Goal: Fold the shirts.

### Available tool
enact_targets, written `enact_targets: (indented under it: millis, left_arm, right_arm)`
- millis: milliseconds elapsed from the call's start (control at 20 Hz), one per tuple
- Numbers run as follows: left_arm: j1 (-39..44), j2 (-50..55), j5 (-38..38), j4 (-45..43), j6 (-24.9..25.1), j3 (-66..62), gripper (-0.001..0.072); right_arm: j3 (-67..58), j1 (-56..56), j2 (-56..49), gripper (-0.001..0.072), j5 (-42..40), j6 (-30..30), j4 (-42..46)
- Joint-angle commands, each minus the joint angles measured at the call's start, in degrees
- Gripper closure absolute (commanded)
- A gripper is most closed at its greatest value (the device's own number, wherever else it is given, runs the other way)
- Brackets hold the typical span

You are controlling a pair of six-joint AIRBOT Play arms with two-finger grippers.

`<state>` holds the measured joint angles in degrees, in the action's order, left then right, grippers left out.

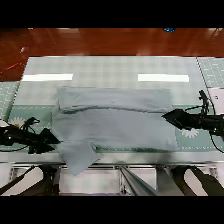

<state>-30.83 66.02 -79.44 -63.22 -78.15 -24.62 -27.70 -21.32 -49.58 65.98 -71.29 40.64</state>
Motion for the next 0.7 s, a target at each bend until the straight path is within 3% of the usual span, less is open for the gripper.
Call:
enact_targets:
  millis: [0,100,150,200,250,400,500,650]
  left_arm:
    - [7.1,1.0,2.8,-0.2,-2.6,1.1,0.0198]
    - [12.3,1.8,6.6,2.7,-2.8,1.8,0.0201]
    - [14.8,1.9,8.7,3.7,-3.8,1.8,0.0274]
    - [17.0,1.9,10.4,3.7,-4.8,1.6,0.0585]
    - [18.3,1.8,11.2,3.8,-5.0,1.5,0.0679]
    - [18.6,1.8,10.7,3.7,-4.1,1.5,0.069]
    - [18.6,1.8,11.0,3.7,-3.8,1.5,0.069]
    - [18.6,1.8,11.0,3.7,-3.8,1.5,0.069]
  right_arm:
    - [0.3,0.1,0.2,0.0304,-2.2,0.3,-4.9]
    - [0.1,0.0,0.2,0.0305,-3.0,0.3,-5.9]
    - [-0.3,-0.2,0.2,0.0305,-3.0,0.3,-5.4]
    - [-1.1,-1.3,0.2,0.0304,-2.5,0.2,-4.7]
    - [-2.6,-3.9,0.2,0.0304,-1.0,0.0,-2.8]
    - [-7.7,-16.2,0.2,0.0304,8.1,-4.3,12.7]
    - [-7.0,-21.8,-0.3,0.0304,16.2,-11.4,26.5]
    - [-3.2,-18.4,-2.8,0.0304,19.1,-11.4,35.2]
